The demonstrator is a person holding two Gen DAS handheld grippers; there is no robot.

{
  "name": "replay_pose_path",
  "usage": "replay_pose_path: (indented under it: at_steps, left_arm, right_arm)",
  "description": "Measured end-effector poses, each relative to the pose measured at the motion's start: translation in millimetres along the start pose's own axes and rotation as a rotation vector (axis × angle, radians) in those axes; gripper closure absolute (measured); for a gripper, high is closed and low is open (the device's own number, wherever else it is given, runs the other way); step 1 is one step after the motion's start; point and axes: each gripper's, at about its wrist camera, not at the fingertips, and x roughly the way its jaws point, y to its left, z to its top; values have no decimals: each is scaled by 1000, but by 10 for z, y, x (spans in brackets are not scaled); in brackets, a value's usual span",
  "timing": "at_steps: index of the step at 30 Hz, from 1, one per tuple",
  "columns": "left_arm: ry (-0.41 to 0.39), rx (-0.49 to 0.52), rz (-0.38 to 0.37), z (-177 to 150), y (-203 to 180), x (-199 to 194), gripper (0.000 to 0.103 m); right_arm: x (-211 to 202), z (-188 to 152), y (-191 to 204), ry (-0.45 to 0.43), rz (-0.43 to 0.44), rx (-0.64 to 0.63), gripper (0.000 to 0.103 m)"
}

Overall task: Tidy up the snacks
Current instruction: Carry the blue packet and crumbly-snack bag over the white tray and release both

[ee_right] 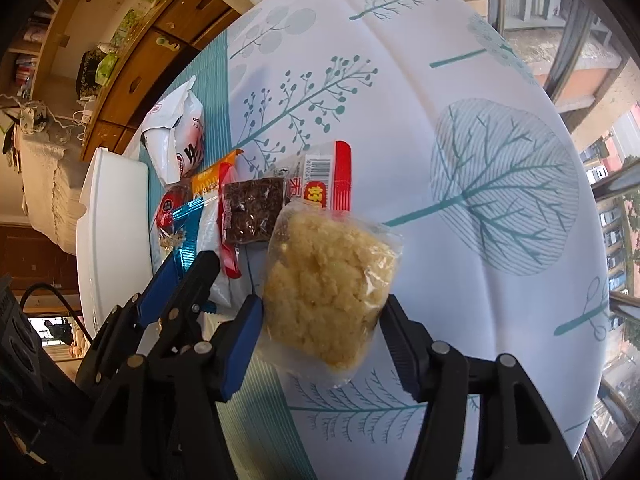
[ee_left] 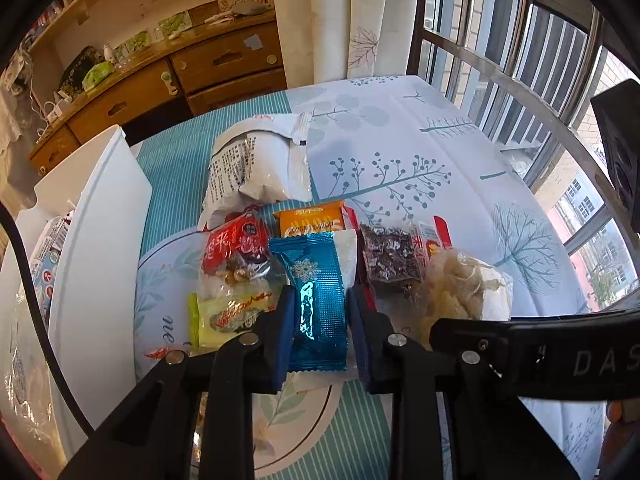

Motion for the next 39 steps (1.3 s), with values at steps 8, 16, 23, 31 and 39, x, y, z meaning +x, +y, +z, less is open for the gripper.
replay_pose_path:
  at_steps: [8,16,23,31,39]
  left_arm:
    - [3,-1,-14,-52,37,-197,79]
    - [-40,-9,-62,-119,165,-558,79]
    - [-76,-9,-133,-248,367,-987,79]
    - [-103,-15,-147,-475,815,-1438,79]
    - [-100,-25,-155,-680,1542,-1770,79]
  right_arm:
    - [-42,-102,-56,51,-29,45,49]
    - [-99,-330,-116,87,-43,134,50]
    - [-165,-628,-32,114,-33,189,50]
    - [-258,-1022,320,135,-17,187,51]
    - [-312,-1379,859,98,15,176,51]
